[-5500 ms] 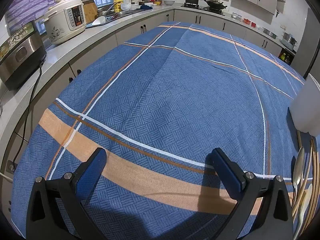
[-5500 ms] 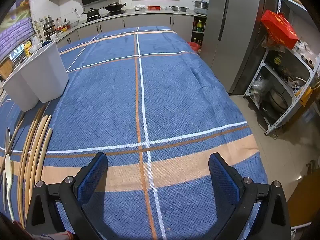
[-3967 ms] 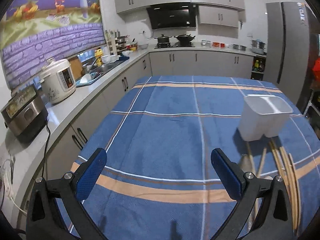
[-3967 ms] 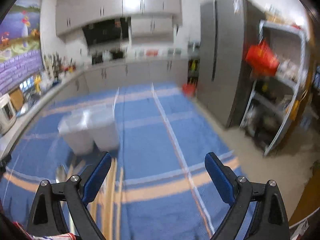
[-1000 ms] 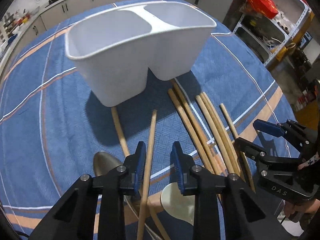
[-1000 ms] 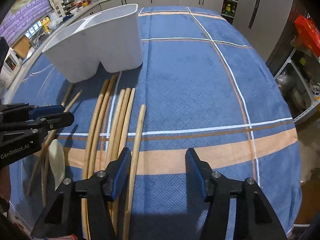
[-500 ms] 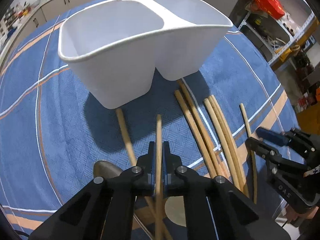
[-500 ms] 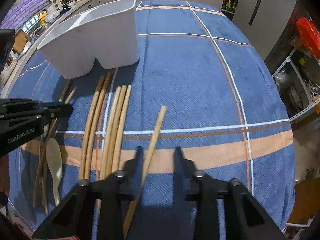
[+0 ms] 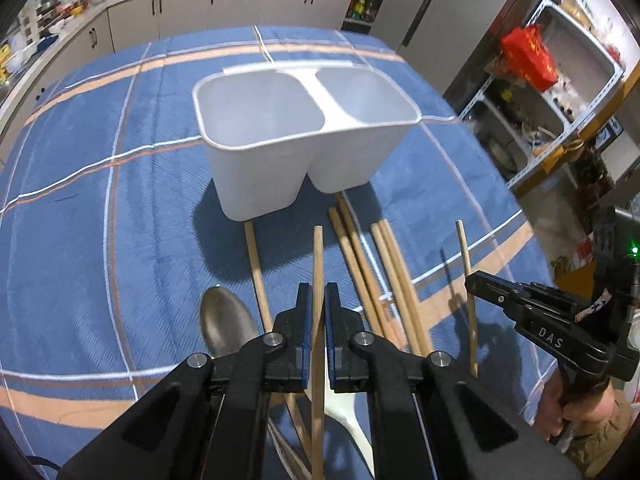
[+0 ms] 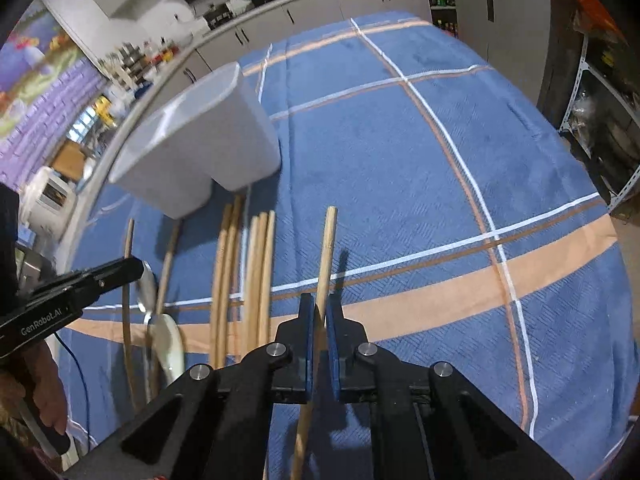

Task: Organize utensils
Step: 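Close the left tool on a wooden chopstick while the right tool grasps another chopstick, then lift both held chopsticks upright and carry them above the white holder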

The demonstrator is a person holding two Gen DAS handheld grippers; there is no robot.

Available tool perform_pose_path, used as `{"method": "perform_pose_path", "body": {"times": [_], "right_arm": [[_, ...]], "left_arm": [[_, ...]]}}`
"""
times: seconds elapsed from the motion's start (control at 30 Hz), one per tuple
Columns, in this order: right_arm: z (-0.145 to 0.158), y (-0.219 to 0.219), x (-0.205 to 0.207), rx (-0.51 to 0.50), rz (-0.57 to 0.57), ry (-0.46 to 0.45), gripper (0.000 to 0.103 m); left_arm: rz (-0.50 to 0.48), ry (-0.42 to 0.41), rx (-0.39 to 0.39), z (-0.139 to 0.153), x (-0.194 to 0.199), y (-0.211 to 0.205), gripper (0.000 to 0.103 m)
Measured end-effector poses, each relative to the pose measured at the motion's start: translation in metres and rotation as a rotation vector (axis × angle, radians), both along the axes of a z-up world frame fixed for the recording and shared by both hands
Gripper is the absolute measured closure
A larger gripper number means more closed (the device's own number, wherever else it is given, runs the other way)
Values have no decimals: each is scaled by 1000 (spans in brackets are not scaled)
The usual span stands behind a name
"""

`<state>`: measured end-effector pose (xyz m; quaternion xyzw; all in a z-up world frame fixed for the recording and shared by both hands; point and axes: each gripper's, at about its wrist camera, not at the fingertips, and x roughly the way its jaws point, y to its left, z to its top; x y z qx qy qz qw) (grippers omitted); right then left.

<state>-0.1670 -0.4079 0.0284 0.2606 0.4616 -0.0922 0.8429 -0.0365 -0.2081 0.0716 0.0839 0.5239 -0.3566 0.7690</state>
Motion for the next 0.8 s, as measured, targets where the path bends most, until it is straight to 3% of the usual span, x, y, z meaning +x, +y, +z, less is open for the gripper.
{"method": "perform_pose_path", "body": {"times": [0.43, 0.8], "right_arm": [[56, 27, -45, -26, 34, -179, 97], [93, 39, -74, -63, 60, -291, 97]], "left_arm": [[67, -90, -142, 46, -56, 29, 97], [118, -236, -219, 91, -102, 50, 97]]}}
